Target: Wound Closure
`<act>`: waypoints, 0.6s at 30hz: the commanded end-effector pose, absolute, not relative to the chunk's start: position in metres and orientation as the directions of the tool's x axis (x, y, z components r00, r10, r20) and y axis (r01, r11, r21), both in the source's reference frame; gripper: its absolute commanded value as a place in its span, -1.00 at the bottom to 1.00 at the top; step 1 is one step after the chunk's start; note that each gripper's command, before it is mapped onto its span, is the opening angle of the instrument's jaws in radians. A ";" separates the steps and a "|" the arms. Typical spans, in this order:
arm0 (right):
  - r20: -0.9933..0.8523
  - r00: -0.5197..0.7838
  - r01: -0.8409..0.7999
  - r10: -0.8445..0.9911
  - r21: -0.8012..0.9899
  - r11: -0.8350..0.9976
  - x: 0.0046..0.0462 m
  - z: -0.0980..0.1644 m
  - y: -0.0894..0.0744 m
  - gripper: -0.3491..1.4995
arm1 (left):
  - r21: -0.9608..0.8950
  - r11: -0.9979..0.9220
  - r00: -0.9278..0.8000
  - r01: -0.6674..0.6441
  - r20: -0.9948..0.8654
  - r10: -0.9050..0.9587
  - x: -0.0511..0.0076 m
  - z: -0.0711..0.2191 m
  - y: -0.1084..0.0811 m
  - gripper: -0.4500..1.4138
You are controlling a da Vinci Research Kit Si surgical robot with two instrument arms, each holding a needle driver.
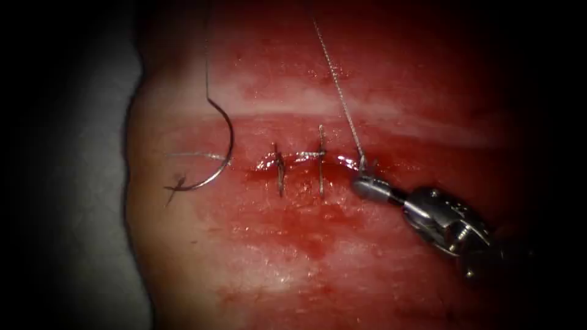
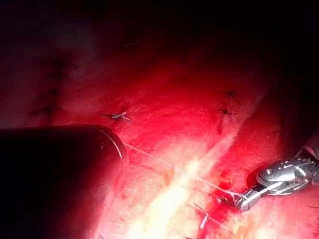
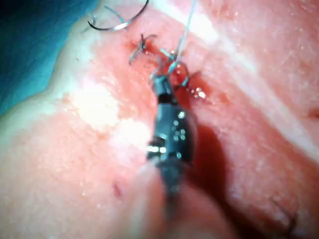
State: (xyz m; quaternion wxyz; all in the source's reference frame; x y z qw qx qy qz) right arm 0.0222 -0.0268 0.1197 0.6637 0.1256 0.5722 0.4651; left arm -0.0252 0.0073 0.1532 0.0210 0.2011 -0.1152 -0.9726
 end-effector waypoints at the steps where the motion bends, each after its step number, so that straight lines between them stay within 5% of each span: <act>1: -0.663 -0.052 -0.464 0.747 0.678 0.570 0.0223 0.121 -0.028 -1.00 | 0.233 -0.972 -0.920 -0.008 -0.383 -0.084 -0.0259 0.154 0.007 -1.00; 11: -0.740 0.035 -0.397 0.672 0.607 0.689 0.0211 0.121 -0.029 -1.00 | 0.267 -0.963 -0.927 -0.029 -0.367 -0.074 -0.0267 0.156 0.013 -0.89; 18: -0.743 0.041 -0.376 0.668 0.607 0.700 0.0211 0.121 -0.031 -1.00 | 0.350 -0.934 -0.933 -0.067 -0.355 -0.066 -0.0261 0.159 0.017 -1.00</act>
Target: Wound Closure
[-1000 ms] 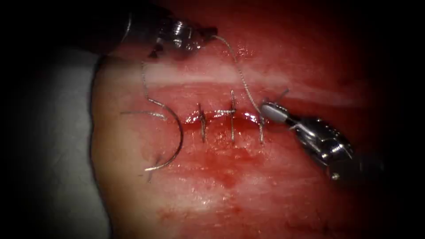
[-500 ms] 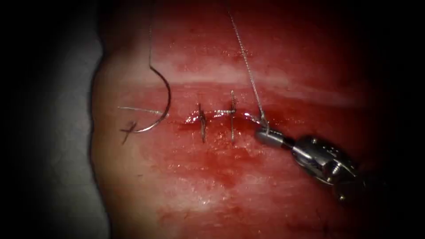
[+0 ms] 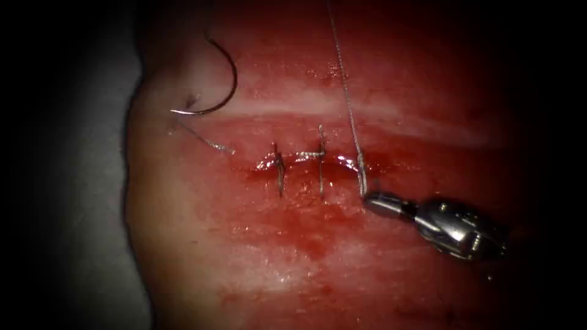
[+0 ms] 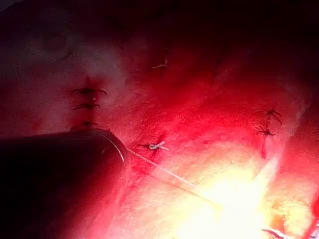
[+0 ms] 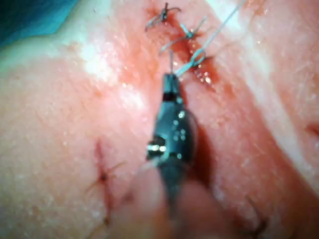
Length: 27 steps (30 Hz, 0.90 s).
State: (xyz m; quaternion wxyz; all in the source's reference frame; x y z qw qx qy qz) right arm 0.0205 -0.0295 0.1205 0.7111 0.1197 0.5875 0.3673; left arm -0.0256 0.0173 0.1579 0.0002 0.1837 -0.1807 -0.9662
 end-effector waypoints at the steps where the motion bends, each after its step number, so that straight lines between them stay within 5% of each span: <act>1: -0.744 0.042 -0.370 0.667 0.609 0.702 0.0211 0.121 -0.031 -1.00 | 0.357 -0.931 -0.934 -0.071 -0.353 -0.064 -0.0261 0.159 0.017 -1.00; 27: -0.755 0.064 -0.333 0.653 0.601 0.727 0.0209 0.119 -0.039 -1.00 | 0.466 -0.884 -0.949 -0.034 -0.293 -0.118 -0.0269 0.163 0.019 -1.00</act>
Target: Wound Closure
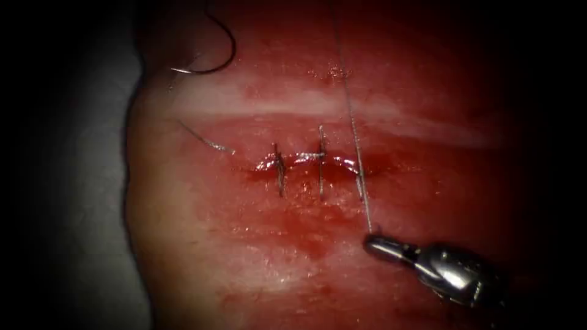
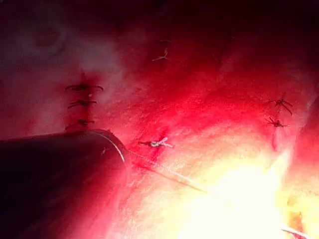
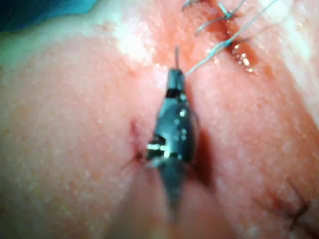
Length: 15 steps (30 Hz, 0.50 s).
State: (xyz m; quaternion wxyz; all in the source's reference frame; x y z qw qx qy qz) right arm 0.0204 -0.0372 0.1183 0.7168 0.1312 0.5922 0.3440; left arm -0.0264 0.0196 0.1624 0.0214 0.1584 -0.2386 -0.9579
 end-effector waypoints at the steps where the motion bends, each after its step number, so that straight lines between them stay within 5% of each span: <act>1: -0.755 0.065 -0.334 0.652 0.599 0.727 0.0210 0.119 -0.039 -1.00 | 0.471 -0.882 -0.949 -0.033 -0.291 -0.120 -0.0269 0.163 0.020 -1.00; 15: -0.760 0.092 -0.333 0.643 0.585 0.739 0.0211 0.119 -0.043 -1.00 | 0.558 -0.825 -0.962 -0.090 -0.262 -0.072 -0.0243 0.161 0.023 -1.00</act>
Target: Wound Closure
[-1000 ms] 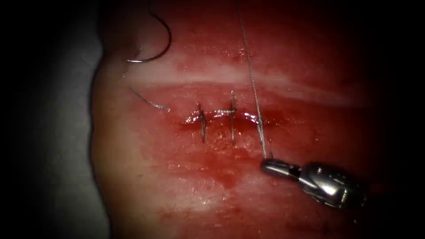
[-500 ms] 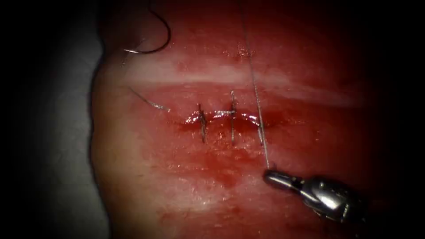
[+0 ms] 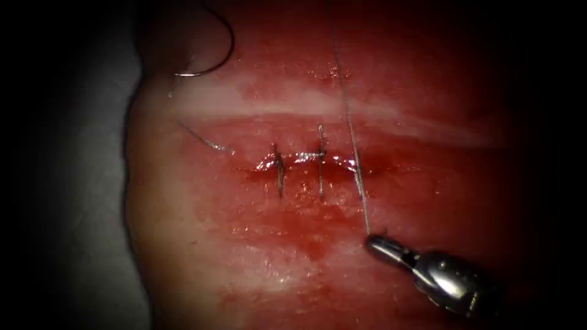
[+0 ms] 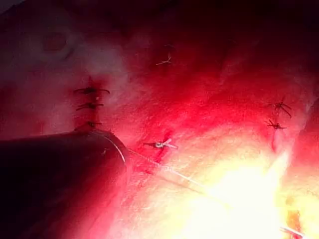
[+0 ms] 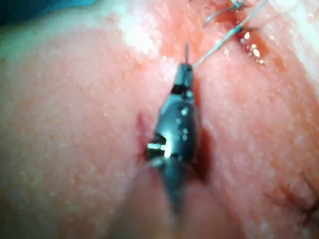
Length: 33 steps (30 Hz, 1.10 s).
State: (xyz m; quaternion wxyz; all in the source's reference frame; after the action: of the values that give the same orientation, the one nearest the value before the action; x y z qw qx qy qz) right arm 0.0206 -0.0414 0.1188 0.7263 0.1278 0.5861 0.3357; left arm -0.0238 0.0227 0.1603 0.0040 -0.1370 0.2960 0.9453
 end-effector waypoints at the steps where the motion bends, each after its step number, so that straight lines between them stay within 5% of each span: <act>1: -0.760 0.092 -0.333 0.643 0.585 0.739 0.0211 0.119 -0.043 -1.00 | 0.560 -0.824 -0.962 -0.092 -0.262 -0.071 -0.0242 0.161 0.023 -1.00; 31: -0.743 0.060 -0.328 0.667 0.616 0.716 0.0195 0.116 -0.046 -1.00 | 0.534 -0.842 -0.961 -0.085 -0.267 -0.073 -0.0257 0.161 0.021 -1.00; 32: -0.736 0.049 -0.359 0.676 0.618 0.699 0.0195 0.115 -0.046 -0.25 | 0.511 -0.854 -0.956 -0.092 -0.286 -0.069 -0.0256 0.161 0.019 -1.00; 33: -0.731 0.053 -0.375 0.681 0.618 0.692 0.0194 0.115 -0.045 0.07 | 0.506 -0.858 -0.953 -0.093 -0.296 -0.071 -0.0256 0.161 0.019 -1.00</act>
State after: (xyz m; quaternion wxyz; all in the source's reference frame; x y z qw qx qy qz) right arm 0.0189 -0.0443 0.1149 0.7145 0.1327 0.5847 0.3604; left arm -0.0250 0.0188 0.1600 0.0060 -0.1499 0.2693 0.9513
